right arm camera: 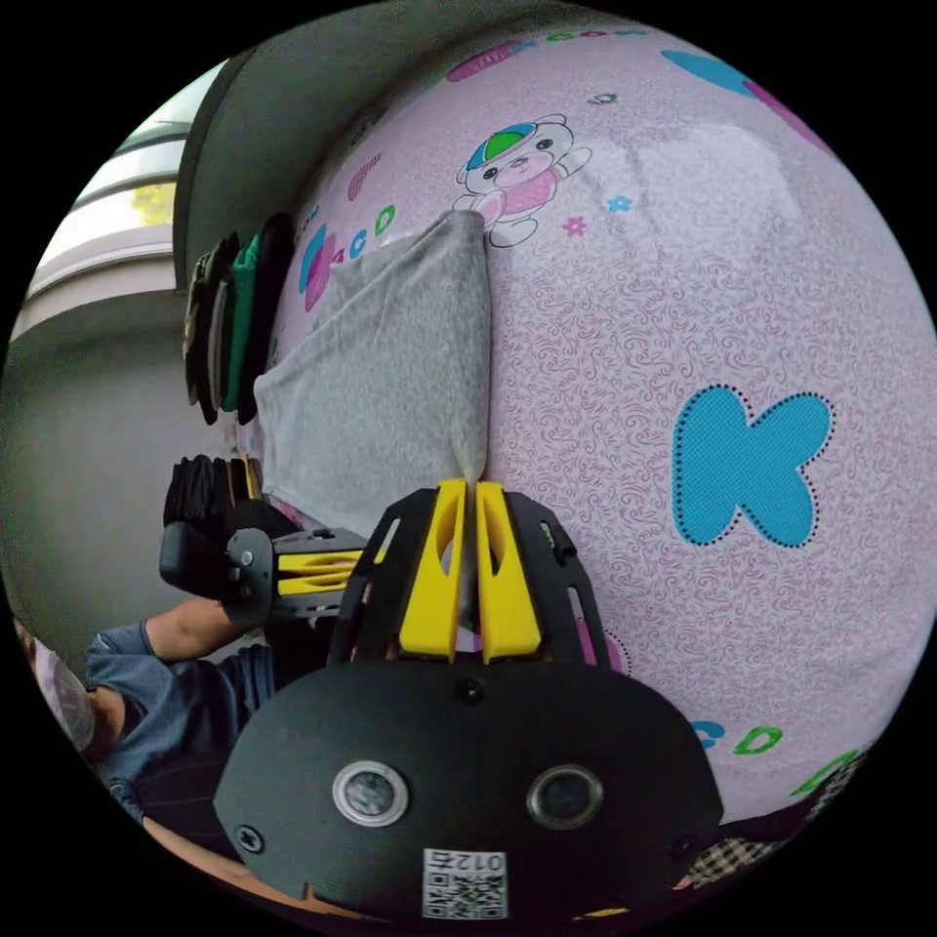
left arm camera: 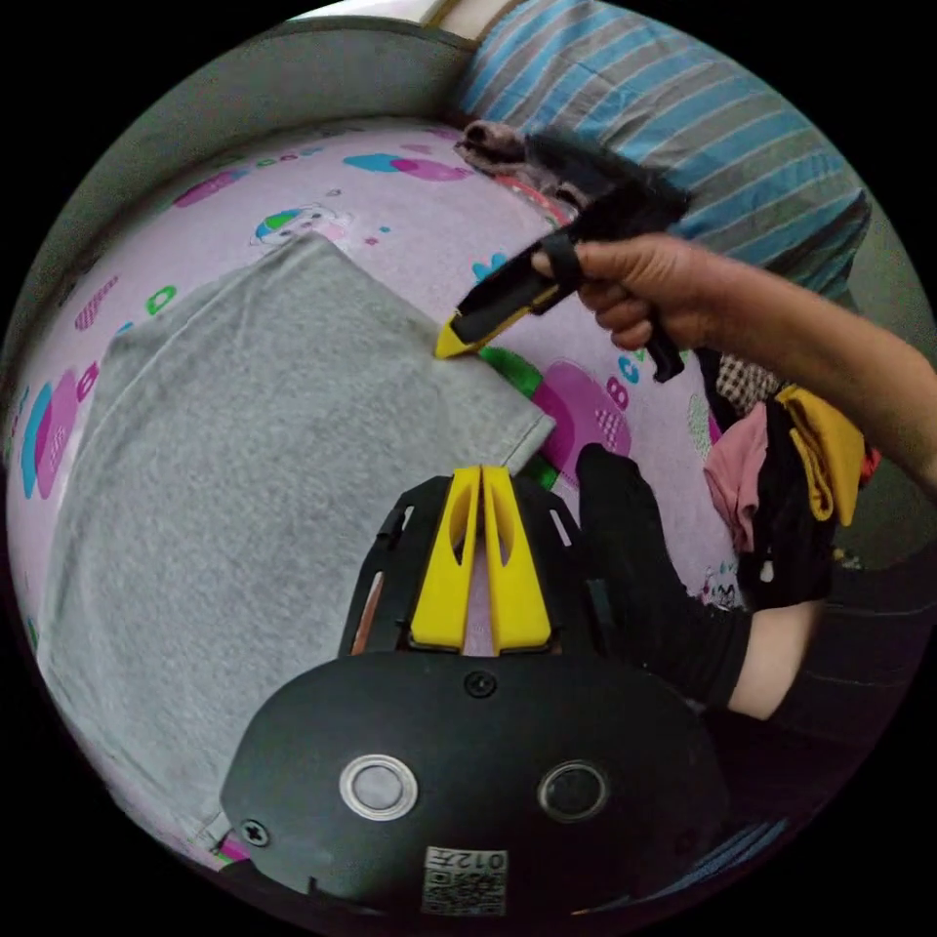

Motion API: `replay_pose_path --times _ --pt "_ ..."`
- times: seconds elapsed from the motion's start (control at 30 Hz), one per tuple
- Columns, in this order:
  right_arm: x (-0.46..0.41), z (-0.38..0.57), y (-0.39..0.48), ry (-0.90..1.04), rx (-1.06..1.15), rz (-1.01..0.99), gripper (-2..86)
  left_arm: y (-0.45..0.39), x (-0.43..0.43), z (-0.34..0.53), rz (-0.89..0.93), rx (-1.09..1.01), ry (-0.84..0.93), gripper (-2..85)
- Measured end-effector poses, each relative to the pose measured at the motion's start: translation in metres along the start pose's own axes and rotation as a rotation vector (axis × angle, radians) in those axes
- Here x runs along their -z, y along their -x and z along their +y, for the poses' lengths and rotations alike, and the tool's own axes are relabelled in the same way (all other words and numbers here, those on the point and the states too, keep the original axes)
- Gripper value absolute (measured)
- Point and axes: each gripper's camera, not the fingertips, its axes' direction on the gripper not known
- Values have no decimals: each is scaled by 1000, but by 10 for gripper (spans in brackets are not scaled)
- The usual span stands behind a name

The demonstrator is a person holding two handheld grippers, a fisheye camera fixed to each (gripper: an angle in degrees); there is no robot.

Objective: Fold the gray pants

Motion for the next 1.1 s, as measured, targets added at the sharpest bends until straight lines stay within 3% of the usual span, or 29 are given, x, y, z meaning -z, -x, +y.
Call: replay_pose_path --times 0.4,0.77,1.1 --pt "-23 38 -3 182 -76 -181 97 16 24 5 60 90 -55 3" --pt "-28 34 34 180 76 49 51 22 44 -18 39 96 -46 0" --pt "11 39 13 43 -50 122 54 82 109 -13 -44 335 -159 1"
